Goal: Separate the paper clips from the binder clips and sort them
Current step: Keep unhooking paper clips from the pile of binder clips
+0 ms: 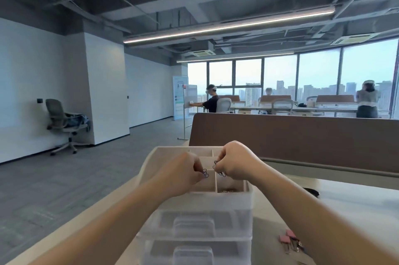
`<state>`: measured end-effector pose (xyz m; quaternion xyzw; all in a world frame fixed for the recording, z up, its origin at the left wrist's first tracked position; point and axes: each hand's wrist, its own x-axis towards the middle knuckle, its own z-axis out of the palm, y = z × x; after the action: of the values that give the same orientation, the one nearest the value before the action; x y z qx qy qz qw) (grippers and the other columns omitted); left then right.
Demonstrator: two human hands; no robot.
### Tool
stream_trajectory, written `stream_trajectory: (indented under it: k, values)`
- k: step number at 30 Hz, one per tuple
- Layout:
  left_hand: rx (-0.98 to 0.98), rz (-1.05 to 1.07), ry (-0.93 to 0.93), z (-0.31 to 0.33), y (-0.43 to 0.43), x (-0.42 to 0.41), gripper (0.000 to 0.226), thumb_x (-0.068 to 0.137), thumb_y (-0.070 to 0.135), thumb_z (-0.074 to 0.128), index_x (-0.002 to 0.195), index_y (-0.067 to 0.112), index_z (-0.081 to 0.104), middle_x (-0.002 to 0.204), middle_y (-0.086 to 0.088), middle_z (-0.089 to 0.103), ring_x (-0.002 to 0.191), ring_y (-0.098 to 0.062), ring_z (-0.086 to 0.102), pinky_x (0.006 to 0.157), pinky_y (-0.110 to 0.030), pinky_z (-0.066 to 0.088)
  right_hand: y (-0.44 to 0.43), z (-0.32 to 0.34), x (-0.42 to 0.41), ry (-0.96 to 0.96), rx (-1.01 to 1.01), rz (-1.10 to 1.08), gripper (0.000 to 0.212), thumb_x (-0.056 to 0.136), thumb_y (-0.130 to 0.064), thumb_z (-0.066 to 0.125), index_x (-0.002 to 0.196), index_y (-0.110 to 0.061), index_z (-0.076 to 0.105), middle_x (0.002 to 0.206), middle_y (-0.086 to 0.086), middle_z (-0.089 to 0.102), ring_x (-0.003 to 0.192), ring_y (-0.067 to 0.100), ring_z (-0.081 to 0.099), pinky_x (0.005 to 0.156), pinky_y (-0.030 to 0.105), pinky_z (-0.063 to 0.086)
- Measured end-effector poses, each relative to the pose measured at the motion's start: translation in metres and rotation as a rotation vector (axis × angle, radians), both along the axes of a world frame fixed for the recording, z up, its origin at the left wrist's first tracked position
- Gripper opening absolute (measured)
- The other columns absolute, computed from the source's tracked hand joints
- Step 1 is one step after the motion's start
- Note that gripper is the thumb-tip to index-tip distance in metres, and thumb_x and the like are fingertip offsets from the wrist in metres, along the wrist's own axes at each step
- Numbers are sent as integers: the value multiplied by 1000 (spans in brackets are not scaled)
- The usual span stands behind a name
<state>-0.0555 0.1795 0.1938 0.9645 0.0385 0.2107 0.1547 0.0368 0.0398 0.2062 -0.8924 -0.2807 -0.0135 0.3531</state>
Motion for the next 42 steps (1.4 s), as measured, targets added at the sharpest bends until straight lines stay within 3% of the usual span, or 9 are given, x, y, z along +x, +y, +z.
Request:
stream_trajectory:
  k: [3, 7, 10, 16, 24, 31, 36, 39, 42]
  values:
    - [72, 14, 57, -3, 2, 3, 9, 88, 24, 64, 88, 21, 72, 84, 8, 64, 71, -7, 55, 57, -10, 39, 6, -2, 6, -10, -10, -10, 12, 73, -6, 67, 74, 6, 70, 60, 8, 57, 57, 20, 47, 56, 29, 44]
    - [127, -4, 102, -9, 8, 7, 19, 83, 16, 62, 94, 23, 76, 101, 0, 67, 94, -19, 61, 83, -34, 51, 13, -4, 8, -37, -35, -7, 10, 74, -9, 69, 67, -3, 72, 56, 0, 59, 66, 23, 52, 65, 29, 47]
    - [143, -38, 65, -13, 15, 8, 19, 86, 16, 61, 94, 24, 77, 103, 2, 64, 95, -18, 61, 84, -35, 50, 19, -6, 2, -66, -78, 17, 13, 74, -12, 72, 61, -12, 71, 57, -5, 61, 70, 21, 54, 71, 33, 52]
    - [90, -39, 12, -14, 22, 1, 18, 92, 19, 61, 99, 25, 77, 99, 1, 65, 91, -18, 60, 84, -35, 49, 27, -9, -16, -163, -266, 91, 12, 86, -21, 70, 90, -13, 78, 89, 7, 75, 73, 18, 61, 71, 31, 54]
    - [33, -10, -34, -14, 19, -11, 15, 95, 22, 58, 103, 19, 70, 103, 3, 67, 93, -12, 57, 74, -20, 38, 20, -11, -28, -209, -334, 150, 18, 90, -15, 66, 105, -11, 76, 95, 7, 75, 93, 26, 70, 86, 38, 57]
    - [43, -69, -98, -4, -14, -23, 8, 95, 29, 59, 92, 24, 63, 88, 8, 64, 77, -8, 56, 60, -11, 31, -17, -18, -31, -211, -80, 90, 12, 92, -21, 64, 99, -19, 74, 90, -4, 70, 79, 14, 65, 71, 26, 54]
    - [-27, -218, -121, -13, -68, -12, 15, 94, 30, 60, 88, 20, 70, 80, 7, 66, 75, -9, 59, 70, -25, 48, -79, -31, -39, -210, -52, -3, 13, 92, -22, 61, 83, -20, 71, 78, -5, 66, 73, 15, 62, 63, 27, 49]
    - [-16, -324, -78, -26, -111, -3, 16, 95, 32, 57, 88, 23, 68, 78, 7, 64, 72, -8, 58, 65, -22, 46, -122, -44, -38, -203, -112, -71, 23, 94, -27, 59, 71, -25, 61, 70, -7, 61, 62, 11, 54, 53, 23, 38]
    - [19, -431, -36, -42, -152, 7, 16, 97, 35, 55, 89, 25, 65, 78, 9, 62, 70, -6, 58, 63, -22, 48, -166, -58, -36, -153, -176, -144, 23, 94, -23, 57, 71, -24, 62, 69, -4, 62, 60, 12, 54, 54, 29, 46]
